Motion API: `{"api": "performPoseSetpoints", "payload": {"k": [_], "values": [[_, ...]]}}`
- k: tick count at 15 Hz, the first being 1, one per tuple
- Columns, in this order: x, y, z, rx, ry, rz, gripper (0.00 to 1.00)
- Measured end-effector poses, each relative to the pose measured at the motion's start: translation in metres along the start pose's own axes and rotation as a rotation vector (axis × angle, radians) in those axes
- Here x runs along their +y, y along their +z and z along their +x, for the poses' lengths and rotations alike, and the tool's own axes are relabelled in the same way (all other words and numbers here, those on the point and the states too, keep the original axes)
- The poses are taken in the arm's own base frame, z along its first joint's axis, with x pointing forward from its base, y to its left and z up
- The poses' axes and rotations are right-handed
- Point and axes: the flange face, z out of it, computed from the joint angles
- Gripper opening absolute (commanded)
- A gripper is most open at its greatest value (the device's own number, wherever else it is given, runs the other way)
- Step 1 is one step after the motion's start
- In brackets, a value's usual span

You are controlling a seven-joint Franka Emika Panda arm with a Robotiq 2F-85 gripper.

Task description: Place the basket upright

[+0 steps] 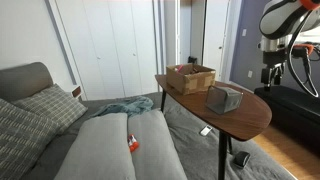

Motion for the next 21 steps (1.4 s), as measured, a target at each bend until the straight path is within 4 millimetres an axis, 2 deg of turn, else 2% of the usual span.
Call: {"api": "performPoseSetpoints", "payload": {"k": [6, 9, 11, 14, 18, 21], "values": [[0.000, 0.000, 0.000, 0.000, 0.000, 0.000, 1.00], [-0.011, -0.004, 0.005, 0.007, -0.025, 0.001, 1.00], [-0.033, -0.017, 0.011, 0.031, -0.072, 0.009, 1.00], [-0.076, -0.049, 0.013, 0.085, -0.129, 0.047, 1.00], [-0.129, -0.097, 0.005, 0.204, -0.189, 0.090, 1.00], [-0.163, -0.122, -0.001, 0.269, -0.208, 0.119, 1.00]]}}
